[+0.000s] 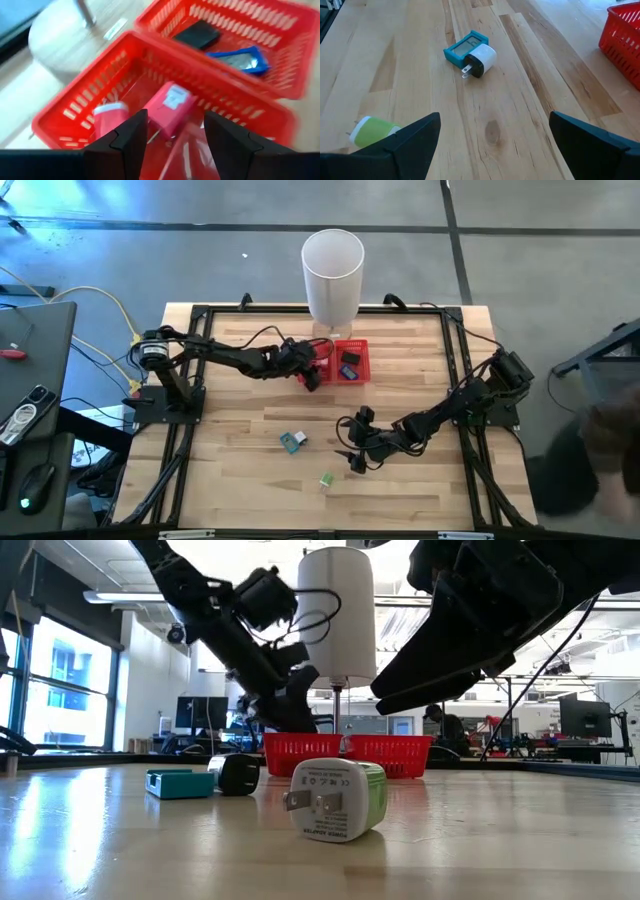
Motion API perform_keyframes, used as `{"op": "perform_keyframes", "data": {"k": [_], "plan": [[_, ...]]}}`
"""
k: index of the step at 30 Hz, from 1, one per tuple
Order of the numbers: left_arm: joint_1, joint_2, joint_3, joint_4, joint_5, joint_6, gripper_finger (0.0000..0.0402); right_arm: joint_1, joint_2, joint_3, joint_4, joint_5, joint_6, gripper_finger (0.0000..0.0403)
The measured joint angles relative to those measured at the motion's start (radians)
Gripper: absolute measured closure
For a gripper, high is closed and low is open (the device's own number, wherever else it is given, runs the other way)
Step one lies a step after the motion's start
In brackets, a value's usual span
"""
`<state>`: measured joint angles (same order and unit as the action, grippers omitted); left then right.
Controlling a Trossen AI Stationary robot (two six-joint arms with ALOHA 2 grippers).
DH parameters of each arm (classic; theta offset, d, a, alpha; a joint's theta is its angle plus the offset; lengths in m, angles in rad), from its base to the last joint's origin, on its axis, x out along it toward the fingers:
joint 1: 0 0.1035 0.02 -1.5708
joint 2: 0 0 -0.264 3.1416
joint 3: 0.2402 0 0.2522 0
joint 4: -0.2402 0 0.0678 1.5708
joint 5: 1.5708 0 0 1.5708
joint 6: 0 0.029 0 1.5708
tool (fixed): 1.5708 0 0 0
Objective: Pick & Place Office items
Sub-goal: Put the light blue digital clock into the right red bin
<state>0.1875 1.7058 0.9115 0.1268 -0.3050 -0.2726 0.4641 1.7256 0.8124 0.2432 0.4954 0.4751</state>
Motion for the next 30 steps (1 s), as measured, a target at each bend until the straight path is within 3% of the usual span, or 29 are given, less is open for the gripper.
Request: {"op": "perform_keyframes", "data": {"k": [10, 17, 30], "plan": [[-0.107, -0.191, 0.0, -0.118, -0.013, 0.037, 0.0214, 0.0, 0.0, 0.0, -0.001, 0.0, 0.0, 0.0041], [-0.282, -0.336, 0.0, -0.268, -0.012, 0.039, 0.0214, 0.0, 0.0, 0.0, -0.001, 0.0, 0.0, 0.0041], [-0.632, -0.37, 0.0, -0.49, 0.002, 0.177, 0.0214, -0.001, 0.0, 0.0, 0.008, 0.0, 0.0, 0.0041]]}}
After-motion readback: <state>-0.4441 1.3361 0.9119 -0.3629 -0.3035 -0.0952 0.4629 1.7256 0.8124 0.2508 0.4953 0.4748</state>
